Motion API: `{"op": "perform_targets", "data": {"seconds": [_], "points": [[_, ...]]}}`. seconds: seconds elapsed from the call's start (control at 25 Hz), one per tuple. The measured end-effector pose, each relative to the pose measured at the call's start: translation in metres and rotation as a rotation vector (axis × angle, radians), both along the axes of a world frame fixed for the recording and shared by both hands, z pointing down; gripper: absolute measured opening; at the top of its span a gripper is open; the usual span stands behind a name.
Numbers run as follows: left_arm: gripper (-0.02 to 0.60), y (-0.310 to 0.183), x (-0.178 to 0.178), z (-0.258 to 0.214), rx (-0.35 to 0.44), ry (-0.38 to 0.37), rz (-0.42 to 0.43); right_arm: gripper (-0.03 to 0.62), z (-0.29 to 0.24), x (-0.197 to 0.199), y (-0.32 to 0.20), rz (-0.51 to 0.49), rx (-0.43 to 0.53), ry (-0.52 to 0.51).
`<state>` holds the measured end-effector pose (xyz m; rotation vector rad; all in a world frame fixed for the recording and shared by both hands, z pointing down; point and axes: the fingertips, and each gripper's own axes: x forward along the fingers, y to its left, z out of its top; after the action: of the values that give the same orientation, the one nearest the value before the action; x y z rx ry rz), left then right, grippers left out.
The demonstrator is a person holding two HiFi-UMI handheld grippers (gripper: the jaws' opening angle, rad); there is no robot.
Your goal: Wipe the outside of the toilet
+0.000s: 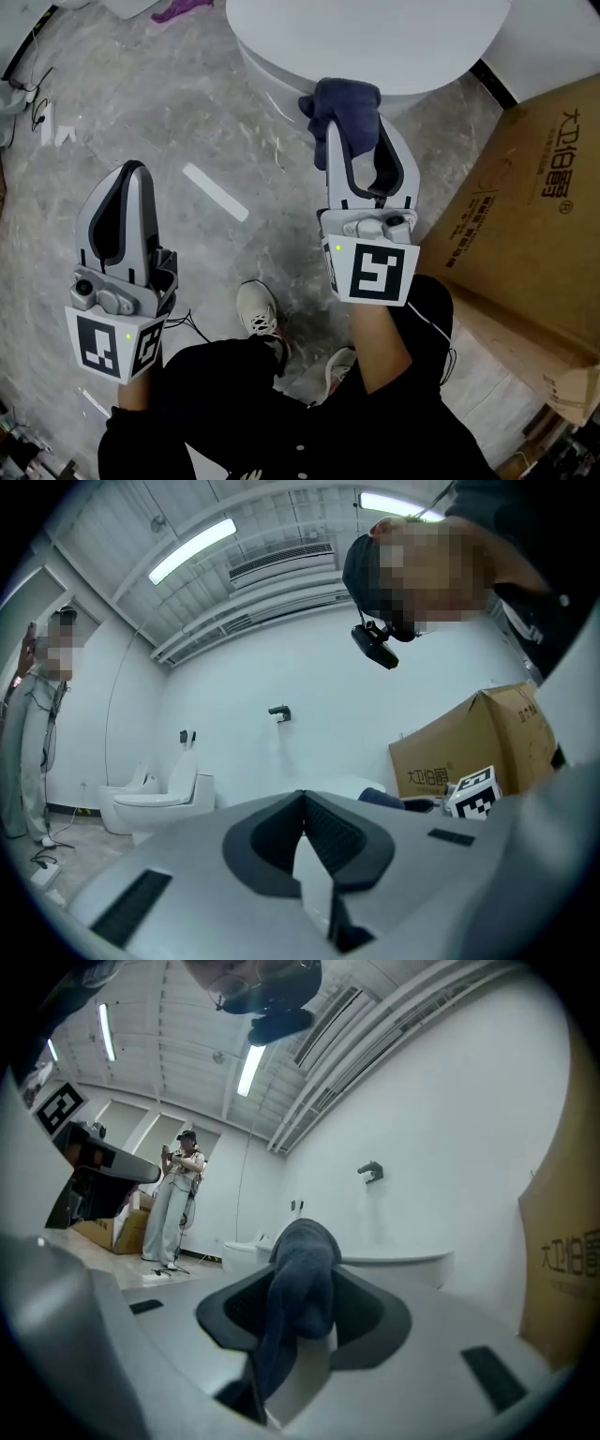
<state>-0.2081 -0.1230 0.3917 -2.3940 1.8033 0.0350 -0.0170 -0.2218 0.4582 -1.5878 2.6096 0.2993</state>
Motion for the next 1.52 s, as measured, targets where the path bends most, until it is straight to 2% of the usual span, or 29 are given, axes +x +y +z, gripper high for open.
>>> {"op": "perform_targets", "data": {"seconds": [0.16,0.52,0.92,1.52], "points": [[0.011,0.000,0.002,0.017,-0.001,0.013,0.004,0.163,0.016,-0.007,-0.001,0.028,-0.029,-0.009],[0.011,0.001,0.004,0.055,-0.011,0.069,-0.001,0.163,0.041,-0.010,0.001,0.067,0.017,0.055],[0.011,0.001,0.011,0.089,-0.049,0.137,0.010,0.163,0.090,-0.012,0.001,0.068,-0.048,0.059],[0.011,-0.005,0.017,0.107,-0.079,0.148,0.027,0.163,0.143,-0.015,-0.004,0.076,-0.105,0.053]]}}
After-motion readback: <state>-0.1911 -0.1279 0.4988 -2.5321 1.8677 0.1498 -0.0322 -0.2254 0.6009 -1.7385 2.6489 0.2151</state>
